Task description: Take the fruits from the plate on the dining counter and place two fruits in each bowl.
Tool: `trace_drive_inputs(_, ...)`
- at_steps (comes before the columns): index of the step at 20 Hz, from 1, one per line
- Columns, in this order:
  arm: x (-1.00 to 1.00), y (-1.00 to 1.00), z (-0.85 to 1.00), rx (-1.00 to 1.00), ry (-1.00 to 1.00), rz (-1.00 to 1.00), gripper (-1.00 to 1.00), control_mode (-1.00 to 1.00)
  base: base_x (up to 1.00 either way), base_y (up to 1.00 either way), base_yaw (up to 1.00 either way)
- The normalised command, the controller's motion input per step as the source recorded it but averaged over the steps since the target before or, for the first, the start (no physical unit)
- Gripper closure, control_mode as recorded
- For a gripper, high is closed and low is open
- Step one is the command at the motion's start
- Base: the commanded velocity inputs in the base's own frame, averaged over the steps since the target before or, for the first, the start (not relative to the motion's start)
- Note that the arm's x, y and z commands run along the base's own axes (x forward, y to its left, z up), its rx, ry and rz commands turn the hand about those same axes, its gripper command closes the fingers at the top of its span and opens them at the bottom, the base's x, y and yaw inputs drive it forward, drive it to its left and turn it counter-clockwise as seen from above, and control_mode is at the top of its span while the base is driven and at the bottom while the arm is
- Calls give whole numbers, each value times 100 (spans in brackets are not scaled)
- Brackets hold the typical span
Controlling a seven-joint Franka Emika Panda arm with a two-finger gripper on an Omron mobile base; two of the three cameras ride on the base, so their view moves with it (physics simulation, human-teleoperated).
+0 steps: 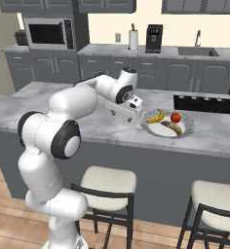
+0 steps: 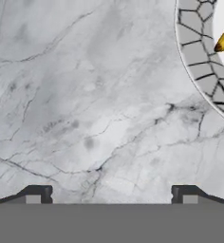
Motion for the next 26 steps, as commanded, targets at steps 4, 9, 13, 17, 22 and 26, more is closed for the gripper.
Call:
trace_drive_inputs(4,0,-74,0,0,0,-14,-100,-100,0,0,0)
trace_drive_inputs(9,5,-60,-15,0,0,-10,-100,-100,0,0,0)
trace_drive_inputs(13,25,-43,-18,-4,-1,-10,-100,-100,0,0,0)
trace_drive_inputs(17,16,-30,-3,-7,-1,-12,-100,-100,0,0,0)
trace_drive_inputs(22,21,-20,-3,-9,0,-11,-100,-100,0,0,0)
trace_drive_inputs(26,33,-6,-19,-7,-4,-4,-100,-100,0,0,0)
